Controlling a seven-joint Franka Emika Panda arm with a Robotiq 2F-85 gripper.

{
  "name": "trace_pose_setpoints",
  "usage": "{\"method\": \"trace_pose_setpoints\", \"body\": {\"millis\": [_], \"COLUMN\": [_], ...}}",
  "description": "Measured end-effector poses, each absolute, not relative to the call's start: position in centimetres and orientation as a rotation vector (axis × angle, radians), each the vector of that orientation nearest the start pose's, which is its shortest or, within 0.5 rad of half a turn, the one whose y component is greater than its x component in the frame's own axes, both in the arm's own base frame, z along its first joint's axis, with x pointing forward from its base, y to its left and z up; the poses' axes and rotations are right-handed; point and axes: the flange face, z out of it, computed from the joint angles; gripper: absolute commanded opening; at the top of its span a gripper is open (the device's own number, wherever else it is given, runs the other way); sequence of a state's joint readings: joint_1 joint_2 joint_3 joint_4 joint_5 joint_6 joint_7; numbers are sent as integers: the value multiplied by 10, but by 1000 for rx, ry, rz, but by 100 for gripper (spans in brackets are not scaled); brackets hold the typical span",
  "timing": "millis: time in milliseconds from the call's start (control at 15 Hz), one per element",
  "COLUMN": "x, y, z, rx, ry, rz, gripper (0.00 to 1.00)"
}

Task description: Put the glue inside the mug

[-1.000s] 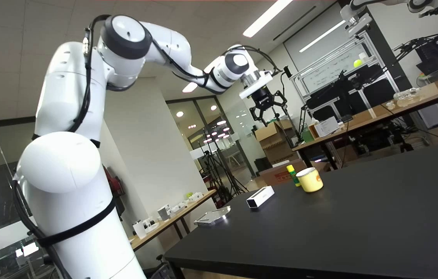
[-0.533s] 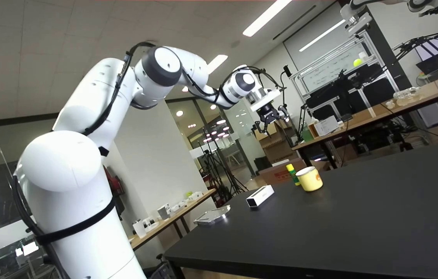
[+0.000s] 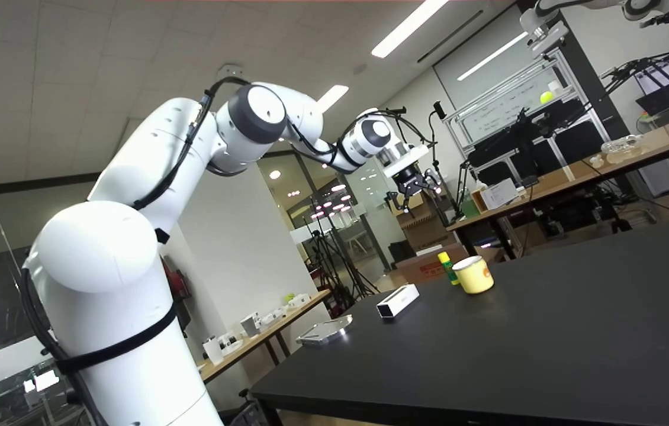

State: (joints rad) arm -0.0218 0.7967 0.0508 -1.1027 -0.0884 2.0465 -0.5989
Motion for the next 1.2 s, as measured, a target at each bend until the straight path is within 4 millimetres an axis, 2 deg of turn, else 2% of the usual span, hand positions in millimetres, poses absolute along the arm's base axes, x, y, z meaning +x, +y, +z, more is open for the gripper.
{"method": "trace_pose_setpoints", "body": {"millis": [267, 600, 1200], "x": [778, 793, 816], "y": [7, 16, 47], "z": [353, 337, 296], "rx": [-3051, -3053, -2975], "ry": [-1022, -1048, -1329], "rz": [-215, -269, -197], "gripper": [100, 100, 100]}}
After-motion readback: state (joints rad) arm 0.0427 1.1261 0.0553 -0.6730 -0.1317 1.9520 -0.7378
